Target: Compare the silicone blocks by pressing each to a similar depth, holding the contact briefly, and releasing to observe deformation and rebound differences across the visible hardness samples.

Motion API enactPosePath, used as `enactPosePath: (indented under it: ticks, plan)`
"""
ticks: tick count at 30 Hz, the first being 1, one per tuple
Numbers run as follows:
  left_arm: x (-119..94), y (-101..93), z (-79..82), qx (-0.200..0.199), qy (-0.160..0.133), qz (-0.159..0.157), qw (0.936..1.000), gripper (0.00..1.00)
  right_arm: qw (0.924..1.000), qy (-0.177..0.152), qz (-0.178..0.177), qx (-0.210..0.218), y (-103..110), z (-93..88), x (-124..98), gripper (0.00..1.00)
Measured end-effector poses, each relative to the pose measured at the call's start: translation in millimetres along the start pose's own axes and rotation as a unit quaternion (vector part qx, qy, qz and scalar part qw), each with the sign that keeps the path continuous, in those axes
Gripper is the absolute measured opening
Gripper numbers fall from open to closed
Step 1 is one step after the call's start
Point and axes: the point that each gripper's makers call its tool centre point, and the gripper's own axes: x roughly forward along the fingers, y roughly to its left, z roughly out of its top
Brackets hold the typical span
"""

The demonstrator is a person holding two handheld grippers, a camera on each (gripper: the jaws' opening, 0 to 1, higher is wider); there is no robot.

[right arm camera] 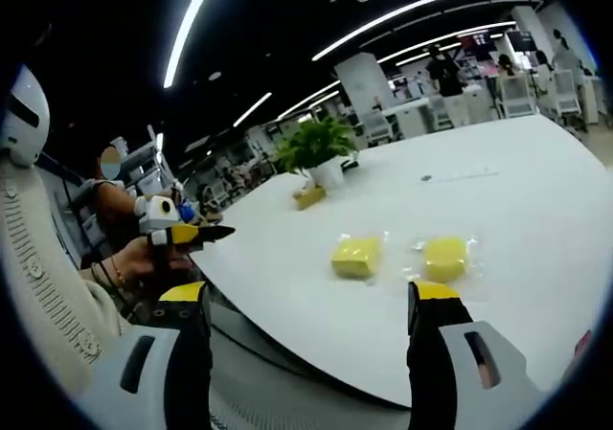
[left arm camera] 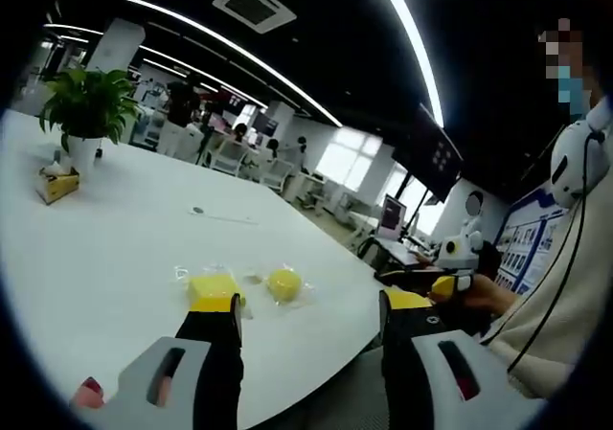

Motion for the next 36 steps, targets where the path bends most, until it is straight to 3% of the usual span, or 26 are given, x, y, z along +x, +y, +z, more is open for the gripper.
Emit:
enactPosePath:
  ticks: [13, 36]
  plan:
    - [1.1, -1.5, -7.2, -0.006, 0.002, 0.002, 1.0000, 0.57, 1.0000, 0.002, -0.006, 0.004, -2.4, -4.2, -3.7, 0.78]
    - [0.9, 3.5, -3.4, -0.020, -0.014, -0.002, 0.9997, 0.54, 0.9999, 0.010, -0.007, 0.001, -2.8, -2.3, 0.7, 0.78]
